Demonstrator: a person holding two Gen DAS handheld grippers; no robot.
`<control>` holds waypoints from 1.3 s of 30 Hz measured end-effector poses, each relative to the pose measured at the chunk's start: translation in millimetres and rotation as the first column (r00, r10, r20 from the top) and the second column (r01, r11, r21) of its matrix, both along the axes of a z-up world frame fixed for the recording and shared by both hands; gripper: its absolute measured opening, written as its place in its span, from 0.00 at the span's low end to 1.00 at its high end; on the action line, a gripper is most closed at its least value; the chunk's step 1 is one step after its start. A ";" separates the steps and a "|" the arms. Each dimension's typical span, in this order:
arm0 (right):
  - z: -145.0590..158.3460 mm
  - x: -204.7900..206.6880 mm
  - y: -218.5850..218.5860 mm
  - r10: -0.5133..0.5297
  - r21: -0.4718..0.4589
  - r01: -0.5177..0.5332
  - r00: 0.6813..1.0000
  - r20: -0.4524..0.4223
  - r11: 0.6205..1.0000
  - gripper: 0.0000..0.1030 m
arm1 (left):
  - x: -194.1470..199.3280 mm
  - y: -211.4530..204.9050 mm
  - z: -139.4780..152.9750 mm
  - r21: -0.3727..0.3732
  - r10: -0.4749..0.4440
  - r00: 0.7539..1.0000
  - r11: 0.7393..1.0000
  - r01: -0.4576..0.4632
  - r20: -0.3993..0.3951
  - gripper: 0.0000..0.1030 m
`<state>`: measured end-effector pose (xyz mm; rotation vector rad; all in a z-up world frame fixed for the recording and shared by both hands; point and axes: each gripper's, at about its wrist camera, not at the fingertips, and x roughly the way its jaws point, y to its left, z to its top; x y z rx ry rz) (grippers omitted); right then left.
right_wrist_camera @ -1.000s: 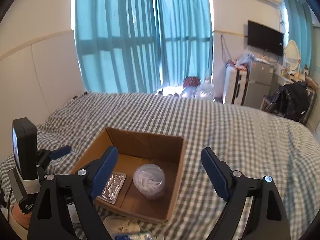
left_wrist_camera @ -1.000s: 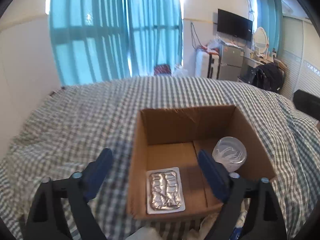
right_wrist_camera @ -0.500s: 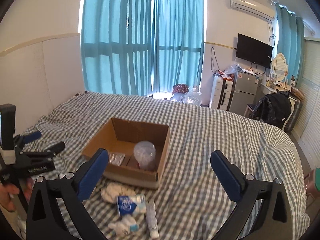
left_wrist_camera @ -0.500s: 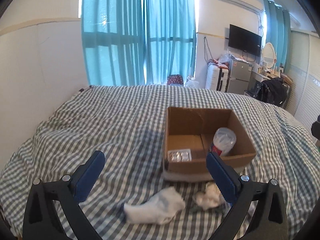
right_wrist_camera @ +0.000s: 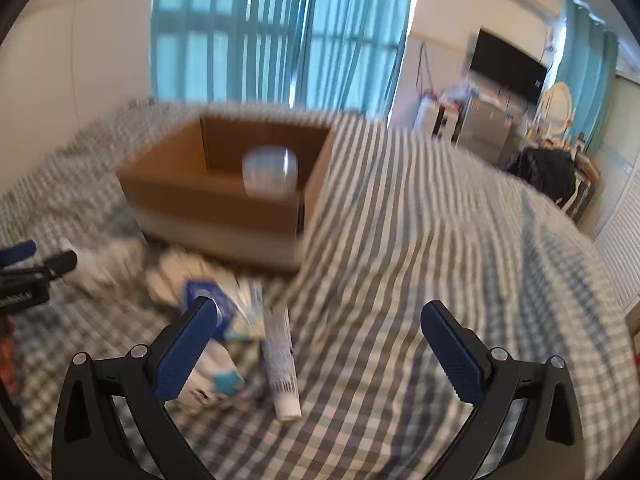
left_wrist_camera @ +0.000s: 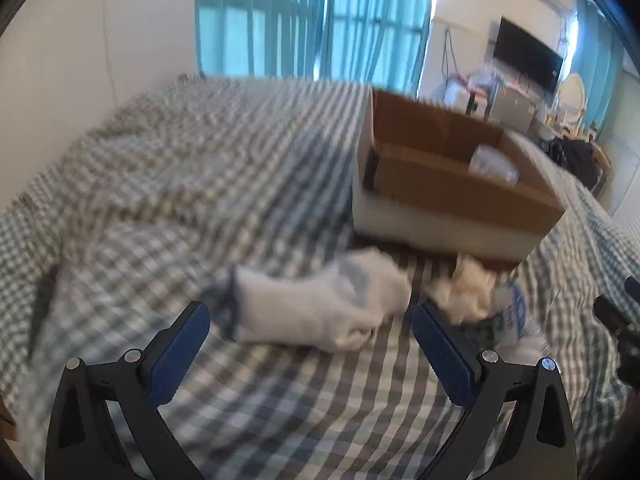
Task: Organize objects
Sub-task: 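Grasp the toothpaste tube with the right tool while the left tool grasps the white sock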
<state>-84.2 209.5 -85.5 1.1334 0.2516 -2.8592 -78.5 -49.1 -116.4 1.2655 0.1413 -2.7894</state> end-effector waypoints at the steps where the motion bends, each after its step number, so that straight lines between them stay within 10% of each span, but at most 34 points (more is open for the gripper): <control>1: -12.9 -4.7 0.8 -0.004 0.013 0.004 0.999 0.031 1.000 1.00 | -3.1 2.5 -7.2 -0.006 -0.004 1.000 1.000 0.004 0.018 1.00; 17: -87.8 -21.4 3.0 0.045 -0.049 -0.035 0.973 0.226 0.998 0.57 | -46.7 25.7 -52.7 -0.115 0.062 0.995 0.992 -0.053 0.077 1.00; 22: -92.2 -18.7 0.6 0.077 -0.082 -0.059 0.966 0.247 0.995 0.25 | -60.9 20.1 -62.4 -0.136 0.095 0.991 0.987 -0.082 0.096 1.00; 39: -65.1 23.2 10.5 0.039 -0.097 -0.022 0.984 0.175 0.995 0.23 | -19.4 14.7 -33.6 -0.023 0.016 0.998 1.000 -0.015 0.067 0.78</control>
